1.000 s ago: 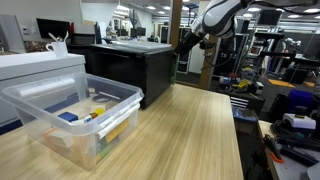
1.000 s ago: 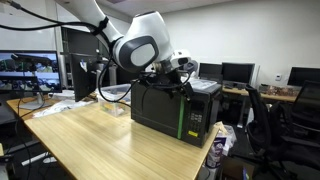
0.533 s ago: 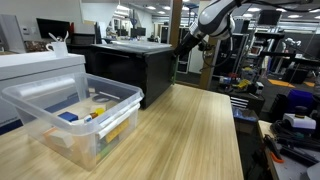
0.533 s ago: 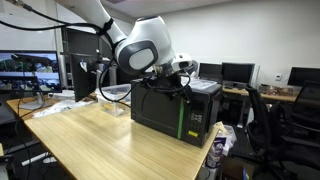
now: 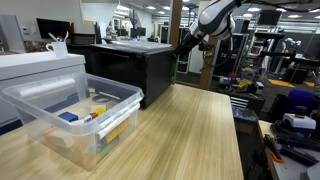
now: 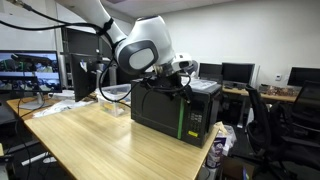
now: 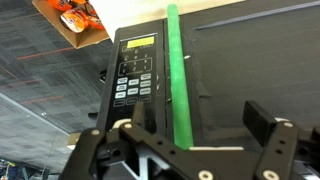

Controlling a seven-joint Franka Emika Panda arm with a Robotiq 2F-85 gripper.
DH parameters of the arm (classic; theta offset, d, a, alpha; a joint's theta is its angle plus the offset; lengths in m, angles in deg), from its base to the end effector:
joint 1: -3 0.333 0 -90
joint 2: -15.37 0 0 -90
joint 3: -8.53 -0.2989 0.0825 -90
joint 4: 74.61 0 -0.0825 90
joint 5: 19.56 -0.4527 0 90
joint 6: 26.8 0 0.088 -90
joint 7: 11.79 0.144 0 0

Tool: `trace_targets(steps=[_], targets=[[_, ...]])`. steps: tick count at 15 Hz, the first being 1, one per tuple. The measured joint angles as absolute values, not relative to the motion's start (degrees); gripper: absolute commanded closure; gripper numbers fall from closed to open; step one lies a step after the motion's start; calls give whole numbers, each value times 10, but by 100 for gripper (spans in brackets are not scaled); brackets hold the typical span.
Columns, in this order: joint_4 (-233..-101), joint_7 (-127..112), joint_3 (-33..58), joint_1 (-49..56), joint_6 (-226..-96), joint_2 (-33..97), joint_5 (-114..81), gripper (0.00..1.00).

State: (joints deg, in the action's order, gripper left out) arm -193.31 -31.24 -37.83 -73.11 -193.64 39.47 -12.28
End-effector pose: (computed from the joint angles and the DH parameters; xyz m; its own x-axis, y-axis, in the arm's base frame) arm 0.6003 -0.3432 0.2542 0.8098 -0.1658 0.5627 -0.1853 -0.9824 -0.0227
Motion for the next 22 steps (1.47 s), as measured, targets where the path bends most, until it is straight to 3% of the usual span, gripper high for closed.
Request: trace_targets(steps=[2, 3, 4, 6, 7, 8, 13, 15, 22], targets=[[-1933, -312, -378, -731, -1936, 395, -123, 0], [-1933, -316, -373, -726, -1936, 394, -134, 25], [-1932, -323, -365, -717, -1936, 394, -148, 28], [-1931, -340, -348, -697, -1936, 394, -178, 43], [-1930, -346, -342, -690, -1936, 394, -190, 61], [-1927, -352, -334, -678, -1936, 394, -204, 68], [-1919, -379, -314, -665, -1936, 394, -239, 99], [-1917, -392, -307, -662, -1936, 394, -246, 95], [-1916, -403, -284, -638, -1935, 387, -264, 95]])
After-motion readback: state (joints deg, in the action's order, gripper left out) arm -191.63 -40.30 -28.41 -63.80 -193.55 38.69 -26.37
